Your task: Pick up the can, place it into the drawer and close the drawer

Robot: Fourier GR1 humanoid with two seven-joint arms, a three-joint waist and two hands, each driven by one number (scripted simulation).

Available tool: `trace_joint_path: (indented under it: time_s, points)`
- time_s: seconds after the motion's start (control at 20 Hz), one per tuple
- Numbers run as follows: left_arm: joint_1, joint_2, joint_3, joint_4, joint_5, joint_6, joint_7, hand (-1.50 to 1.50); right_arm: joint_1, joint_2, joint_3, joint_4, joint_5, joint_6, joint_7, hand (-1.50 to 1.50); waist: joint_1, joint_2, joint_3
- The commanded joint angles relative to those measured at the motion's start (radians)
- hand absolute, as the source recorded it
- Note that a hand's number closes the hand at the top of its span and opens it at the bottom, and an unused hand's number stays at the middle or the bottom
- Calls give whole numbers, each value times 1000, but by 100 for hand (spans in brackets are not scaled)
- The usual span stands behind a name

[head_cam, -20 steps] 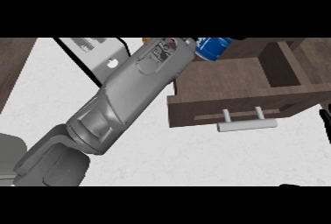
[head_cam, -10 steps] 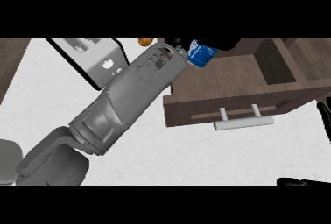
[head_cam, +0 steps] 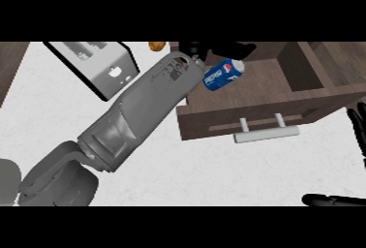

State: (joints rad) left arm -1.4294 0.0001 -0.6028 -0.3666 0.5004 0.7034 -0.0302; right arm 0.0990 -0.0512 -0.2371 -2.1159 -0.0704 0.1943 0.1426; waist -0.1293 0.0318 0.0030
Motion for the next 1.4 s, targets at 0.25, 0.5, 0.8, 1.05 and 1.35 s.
trace_joint_path:
  time_s: [0.25, 0.5, 0.8, 1.05, 1.35]
  points:
    - [57, 0, -17, 13, 48, 61, -68, -150, 11, -7, 1, -47, -18, 8, 23, -150, -8, 2, -1]
    - [48, 0, -27, -31, 90, 95, -60, -150, -7, -21, 14, -47, 82, -5, -47, -150, -4, 2, -1]
    - [17, 0, -15, -54, 146, 91, -41, -150, -46, -88, 63, -83, 265, -6, -75, -150, 21, 0, -2]
    - [-3, 0, -9, -69, 187, 126, -52, -150, -47, -122, 96, -106, 341, 12, -113, -150, 27, -6, -1]
    - [-18, 0, 6, -61, 198, 122, -88, -150, -46, -170, 164, -81, 597, -33, -155, -150, 71, -17, -2]
